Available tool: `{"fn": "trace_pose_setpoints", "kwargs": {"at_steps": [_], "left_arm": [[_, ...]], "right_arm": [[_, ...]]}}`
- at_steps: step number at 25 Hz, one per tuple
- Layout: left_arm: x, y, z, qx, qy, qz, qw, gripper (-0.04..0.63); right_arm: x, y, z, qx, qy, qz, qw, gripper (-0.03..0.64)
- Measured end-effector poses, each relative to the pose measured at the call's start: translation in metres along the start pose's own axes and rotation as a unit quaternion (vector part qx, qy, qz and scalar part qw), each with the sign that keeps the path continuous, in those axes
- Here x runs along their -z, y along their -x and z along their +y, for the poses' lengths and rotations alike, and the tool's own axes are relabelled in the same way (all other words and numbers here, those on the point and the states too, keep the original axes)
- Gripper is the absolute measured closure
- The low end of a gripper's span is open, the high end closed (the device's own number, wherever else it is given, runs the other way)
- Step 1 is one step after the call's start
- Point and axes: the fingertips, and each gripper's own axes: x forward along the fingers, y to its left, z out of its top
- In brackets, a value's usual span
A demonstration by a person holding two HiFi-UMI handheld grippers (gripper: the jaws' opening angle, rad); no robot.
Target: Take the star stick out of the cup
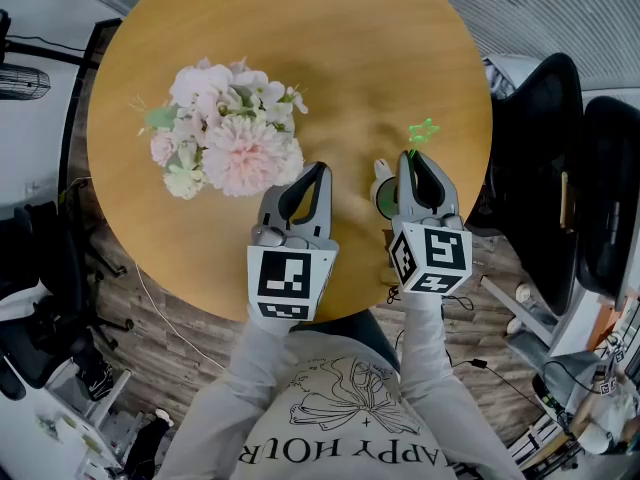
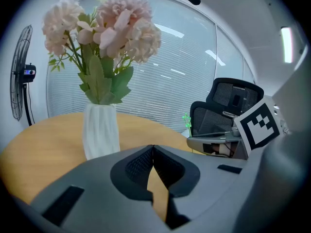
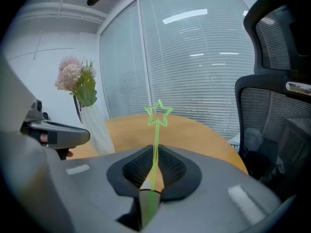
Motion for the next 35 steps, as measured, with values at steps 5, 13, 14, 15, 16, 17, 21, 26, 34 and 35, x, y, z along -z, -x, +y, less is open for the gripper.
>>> {"fn": "trace_pose_setpoints", "kwargs": {"at_steps": [5,13,14,15,16,17,21,26,34,35], "left_arm": [[-0.002,0.0,0.0,-0.001,-0.001,-0.003,1.0,0.589],[-0.007,0.008,-0.004,-0.003,-0.003,-0.01,0.9999,0.589],[-0.008,0.01,-0.005,-0.004,-0.004,-0.011,0.9999,0.589],[-0.009,0.011,-0.006,-0.004,-0.004,-0.012,0.9999,0.589],[-0.01,0.013,-0.006,-0.005,-0.005,-0.014,0.9999,0.588],[-0.011,0.015,-0.007,-0.006,-0.005,-0.016,0.9998,0.588],[-0.016,0.021,-0.012,-0.006,-0.011,-0.024,0.9996,0.589],[-0.021,0.031,-0.02,-0.005,-0.017,-0.036,0.9992,0.589],[-0.037,0.056,-0.03,-0.007,-0.023,-0.062,0.9978,0.588],[-0.04,0.059,-0.031,-0.008,-0.023,-0.065,0.9975,0.589]], "right_arm": [[-0.002,0.001,0.0,0.001,0.003,-0.005,1.0,0.597],[-0.01,0.009,0.003,-0.004,0.002,-0.016,1.0,0.601],[-0.011,0.01,0.003,-0.005,0.002,-0.018,1.0,0.601],[-0.012,0.012,0.003,-0.005,0.001,-0.02,1.0,0.601],[-0.013,0.014,0.003,-0.005,0.0,-0.023,1.0,0.601],[-0.015,0.016,0.003,-0.005,0.0,-0.026,1.0,0.601],[-0.024,0.024,0.002,-0.004,-0.002,-0.042,0.999,0.601],[-0.037,0.038,0.003,-0.004,-0.005,-0.063,0.998,0.601],[-0.061,0.066,0.009,-0.002,-0.004,-0.097,0.995,0.601],[-0.065,0.07,0.01,-0.003,-0.003,-0.102,0.995,0.601]]}}
